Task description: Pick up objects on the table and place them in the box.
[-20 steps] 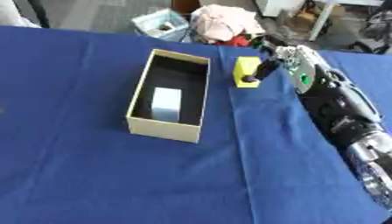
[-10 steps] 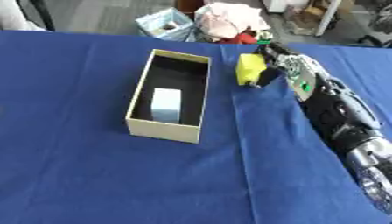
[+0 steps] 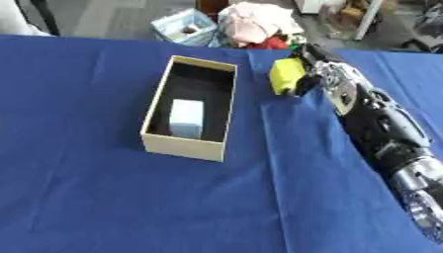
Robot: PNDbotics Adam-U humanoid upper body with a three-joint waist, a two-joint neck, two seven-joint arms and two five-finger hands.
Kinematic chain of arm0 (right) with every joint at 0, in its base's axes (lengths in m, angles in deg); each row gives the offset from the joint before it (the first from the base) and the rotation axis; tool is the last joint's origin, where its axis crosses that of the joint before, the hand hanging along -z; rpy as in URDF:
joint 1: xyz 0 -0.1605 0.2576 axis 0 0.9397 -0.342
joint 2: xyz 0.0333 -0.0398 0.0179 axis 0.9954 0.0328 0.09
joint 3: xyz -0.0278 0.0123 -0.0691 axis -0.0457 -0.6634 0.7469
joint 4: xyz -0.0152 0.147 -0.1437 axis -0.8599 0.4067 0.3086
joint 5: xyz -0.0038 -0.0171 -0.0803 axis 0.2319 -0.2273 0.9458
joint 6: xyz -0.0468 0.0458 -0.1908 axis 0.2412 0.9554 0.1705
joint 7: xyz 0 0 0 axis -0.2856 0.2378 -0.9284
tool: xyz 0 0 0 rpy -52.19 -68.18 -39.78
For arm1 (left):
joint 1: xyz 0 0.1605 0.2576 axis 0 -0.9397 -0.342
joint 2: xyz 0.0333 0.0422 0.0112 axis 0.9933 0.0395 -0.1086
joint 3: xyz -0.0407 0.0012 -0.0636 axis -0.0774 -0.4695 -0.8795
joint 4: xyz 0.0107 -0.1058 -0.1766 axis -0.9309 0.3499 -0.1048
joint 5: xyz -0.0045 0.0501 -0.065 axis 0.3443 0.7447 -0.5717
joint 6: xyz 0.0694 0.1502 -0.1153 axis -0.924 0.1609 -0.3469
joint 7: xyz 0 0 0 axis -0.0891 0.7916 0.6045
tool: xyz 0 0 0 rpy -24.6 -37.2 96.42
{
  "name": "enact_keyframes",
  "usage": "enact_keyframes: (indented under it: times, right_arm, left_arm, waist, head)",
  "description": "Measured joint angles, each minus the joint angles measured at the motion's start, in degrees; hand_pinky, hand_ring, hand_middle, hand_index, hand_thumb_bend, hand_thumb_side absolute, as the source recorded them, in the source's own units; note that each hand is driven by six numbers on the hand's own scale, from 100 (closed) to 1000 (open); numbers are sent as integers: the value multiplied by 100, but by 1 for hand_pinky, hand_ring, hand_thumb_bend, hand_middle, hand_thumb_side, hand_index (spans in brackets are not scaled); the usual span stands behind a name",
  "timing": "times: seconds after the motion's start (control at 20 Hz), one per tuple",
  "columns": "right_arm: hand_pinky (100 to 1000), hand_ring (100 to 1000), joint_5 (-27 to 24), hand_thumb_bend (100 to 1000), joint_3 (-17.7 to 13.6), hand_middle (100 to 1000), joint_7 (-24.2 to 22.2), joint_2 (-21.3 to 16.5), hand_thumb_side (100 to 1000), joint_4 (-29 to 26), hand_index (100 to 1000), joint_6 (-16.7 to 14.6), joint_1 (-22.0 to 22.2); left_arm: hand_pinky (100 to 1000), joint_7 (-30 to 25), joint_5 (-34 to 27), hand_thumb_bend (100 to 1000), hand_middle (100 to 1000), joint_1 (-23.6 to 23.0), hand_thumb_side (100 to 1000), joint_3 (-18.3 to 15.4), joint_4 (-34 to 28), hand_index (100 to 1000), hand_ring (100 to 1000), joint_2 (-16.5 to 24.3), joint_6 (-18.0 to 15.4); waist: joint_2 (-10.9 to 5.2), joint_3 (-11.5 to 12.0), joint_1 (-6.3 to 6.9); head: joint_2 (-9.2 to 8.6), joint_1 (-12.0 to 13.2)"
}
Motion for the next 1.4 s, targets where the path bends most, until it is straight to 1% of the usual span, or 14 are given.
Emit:
enact_keyframes:
  times: [0.05,0.3,0.5,0.6,0.8,1.1,1.25,1.35,1.4]
  right_arm:
    - [645,617,-2,479,23,374,16,0,100,-39,566,-42,-1]
    - [649,619,-112,484,266,380,-159,-1,100,-499,570,-435,-63]
    - [655,623,-301,490,520,387,-416,19,100,-982,577,-741,-169]
    - [657,624,-372,492,630,390,-555,104,101,-1159,579,-845,-234]
    - [658,627,-377,497,762,398,-763,435,107,-1286,588,-927,-352]
    - [658,634,-221,505,792,435,-860,928,111,-1194,624,-912,-408]
    - [665,647,-100,526,793,478,-877,1073,131,-1066,670,-904,-402]
    - [676,669,-26,545,799,533,-898,1130,150,-997,727,-921,-393]
    - [686,689,11,556,802,582,-917,1151,160,-969,767,-939,-377]
  left_arm:
    - [560,0,0,626,597,0,392,0,0,802,551,0,0]
    - [560,0,0,624,597,0,391,-1,0,802,551,0,-1]
    - [560,-1,0,623,597,0,391,-1,1,801,551,0,-1]
    - [561,-1,0,623,597,0,391,-1,1,801,551,0,-2]
    - [561,-7,-7,622,597,1,391,1,1,801,551,0,-4]
    - [561,-28,-11,620,597,17,391,4,1,801,551,0,-21]
    - [561,-30,-12,620,597,20,391,4,1,801,550,0,-22]
    - [561,-31,-16,619,597,21,391,4,1,801,550,0,-23]
    - [561,-31,-20,619,597,21,391,4,1,801,550,0,-23]
  waist:
    - [-1,-23,-6]
    - [-47,-141,-23]
    - [-101,-152,-63]
    - [-124,-145,-63]
    - [-154,-79,-66]
    - [-169,121,-87]
    - [-169,143,-87]
    - [-169,143,-85]
    - [-169,140,-85]
  head:
    - [0,0]
    - [1,1]
    - [2,1]
    - [2,-4]
    - [2,-45]
    - [2,-88]
    - [2,-100]
    - [1,-101]
    - [1,-101]
